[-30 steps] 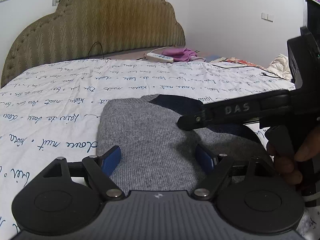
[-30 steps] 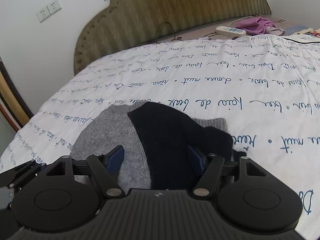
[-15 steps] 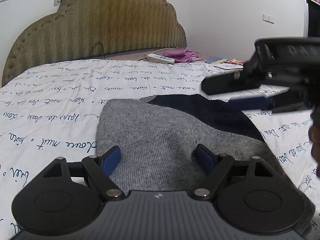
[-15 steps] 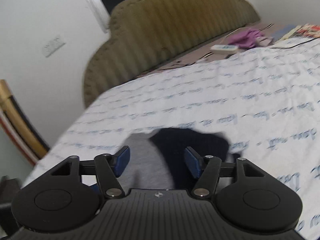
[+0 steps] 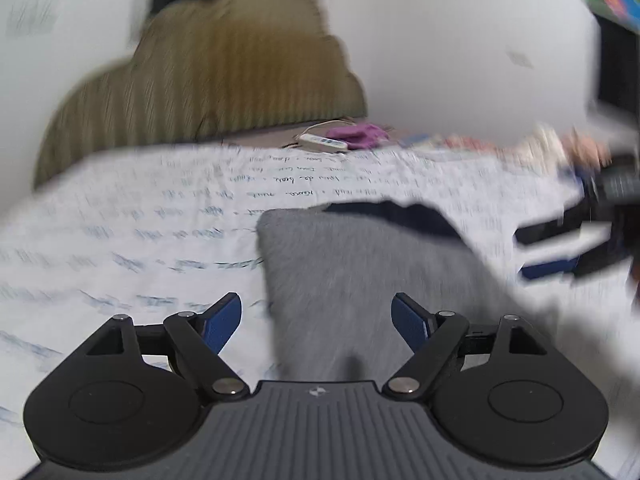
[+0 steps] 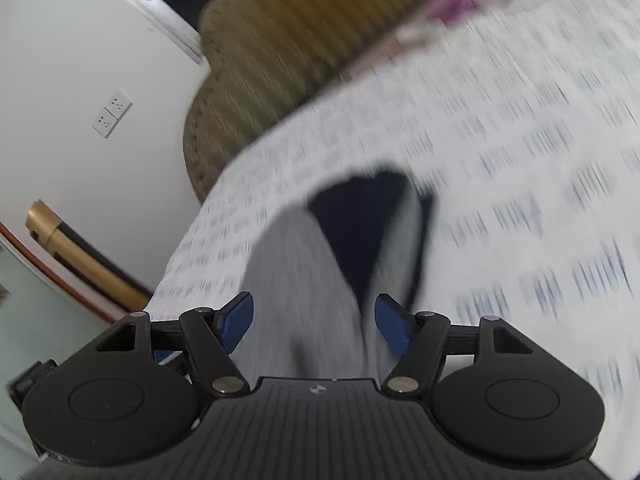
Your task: Fold small clothes
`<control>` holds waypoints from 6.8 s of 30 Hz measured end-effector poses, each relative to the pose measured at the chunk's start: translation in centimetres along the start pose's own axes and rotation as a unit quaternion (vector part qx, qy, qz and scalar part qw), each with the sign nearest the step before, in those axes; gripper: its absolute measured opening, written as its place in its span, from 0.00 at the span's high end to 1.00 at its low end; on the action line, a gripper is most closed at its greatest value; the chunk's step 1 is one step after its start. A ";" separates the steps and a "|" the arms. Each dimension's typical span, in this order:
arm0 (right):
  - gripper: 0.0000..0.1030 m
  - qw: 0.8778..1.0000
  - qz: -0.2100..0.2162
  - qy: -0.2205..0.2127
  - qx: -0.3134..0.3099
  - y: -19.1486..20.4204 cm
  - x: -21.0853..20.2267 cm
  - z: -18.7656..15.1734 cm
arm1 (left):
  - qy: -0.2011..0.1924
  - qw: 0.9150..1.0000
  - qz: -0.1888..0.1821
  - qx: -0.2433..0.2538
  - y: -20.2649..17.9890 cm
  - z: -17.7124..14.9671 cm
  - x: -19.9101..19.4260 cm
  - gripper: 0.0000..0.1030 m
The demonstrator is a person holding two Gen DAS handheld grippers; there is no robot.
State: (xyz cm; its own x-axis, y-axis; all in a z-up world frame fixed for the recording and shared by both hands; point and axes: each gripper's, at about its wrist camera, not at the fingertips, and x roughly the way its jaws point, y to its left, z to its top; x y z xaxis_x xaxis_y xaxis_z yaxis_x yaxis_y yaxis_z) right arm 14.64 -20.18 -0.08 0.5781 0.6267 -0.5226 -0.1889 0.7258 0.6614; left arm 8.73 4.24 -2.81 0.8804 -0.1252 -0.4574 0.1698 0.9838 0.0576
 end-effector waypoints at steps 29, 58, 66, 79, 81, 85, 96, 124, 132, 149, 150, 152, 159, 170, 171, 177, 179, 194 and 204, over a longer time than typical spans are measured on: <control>0.60 0.996 0.011 0.060 0.064 -1.4 -0.5 -4.3 | 0.057 0.992 0.028 0.106 -1.0 -1.9 0.4 0.86; 0.93 0.992 0.003 0.126 -0.002 0.8 0.6 -5.2 | 0.044 0.994 0.034 0.095 0.2 -2.6 -0.2 0.95; 0.76 0.994 0.014 0.102 0.033 -1.2 0.1 -4.8 | 0.058 0.988 0.010 0.143 -1.3 -3.7 -0.9 0.92; 0.59 0.998 -0.021 -0.013 0.060 -3.2 5.0 6.9 | 0.055 0.998 -0.006 -0.021 -0.3 0.7 2.7 0.51; 0.59 0.998 -0.036 0.006 0.057 -3.1 7.3 7.3 | 0.064 0.997 -0.017 -0.025 -0.8 0.1 3.7 0.51; 0.90 0.999 -0.045 -0.007 0.021 -2.6 8.6 6.8 | 0.070 0.997 -0.011 -0.033 -1.1 -0.9 4.0 0.52; 0.56 0.995 -0.033 -0.051 0.073 -4.6 5.8 5.1 | 0.042 0.997 -0.018 -0.063 0.3 -0.1 1.8 0.36; 0.49 0.999 -0.025 0.004 0.027 -2.5 1.7 -1.0 | 0.083 0.974 -0.071 -0.201 4.0 1.5 3.6 0.44; 0.84 0.998 -0.019 0.065 0.004 -1.3 3.4 -4.8 | 0.128 0.975 -0.057 -0.171 2.2 0.0 4.5 0.44; 0.08 0.967 -0.202 -0.056 -0.145 3.9 -3.6 -10.5 | 0.032 0.996 0.030 -0.078 -1.7 -1.4 -2.7 0.12; 0.07 0.963 -0.218 -0.048 -0.150 4.0 -3.1 -11.2 | 0.052 0.995 0.032 -0.079 -2.2 -1.9 -2.0 0.12; 0.07 0.954 -0.246 -0.033 -0.167 4.4 -1.8 -12.7 | 0.084 0.993 0.043 -0.071 -3.1 -2.9 -1.2 0.12; 0.00 0.931 -0.309 -0.061 -0.185 5.7 1.4 -15.4 | 0.111 0.991 0.048 -0.058 -3.9 -3.9 -0.9 0.06; 0.00 0.937 -0.318 -0.024 -0.145 5.5 2.3 -13.3 | 0.107 0.991 0.046 -0.064 -3.9 -4.1 -1.0 0.04; 0.00 0.935 -0.320 -0.032 -0.149 5.5 2.4 -13.6 | 0.106 0.991 0.046 -0.066 -3.8 -4.1 -1.0 0.04; 0.00 0.925 -0.334 -0.063 -0.169 5.9 2.6 -15.3 | 0.105 0.991 0.051 -0.066 -3.8 -4.2 -1.1 0.04; 0.00 0.925 -0.335 -0.056 -0.172 5.9 2.5 -15.2 | 0.105 0.991 0.053 -0.065 -3.9 -4.2 -1.1 0.04; 0.01 0.926 -0.324 -0.072 -0.181 5.6 2.5 -15.6 | 0.107 0.991 0.054 -0.064 -3.9 -4.2 -1.0 0.03; 0.01 0.927 -0.320 -0.075 -0.180 5.5 2.3 -15.6 | 0.106 0.991 0.051 -0.069 -3.8 -4.3 -1.1 0.03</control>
State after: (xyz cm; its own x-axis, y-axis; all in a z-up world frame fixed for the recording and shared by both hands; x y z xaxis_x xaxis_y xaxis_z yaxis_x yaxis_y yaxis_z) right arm 2.52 -10.34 -6.02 0.7624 0.0071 -0.6471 -0.0049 1.0000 0.0053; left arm 5.20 1.20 -6.35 0.7752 -0.0083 -0.6317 0.0095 1.0000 -0.0014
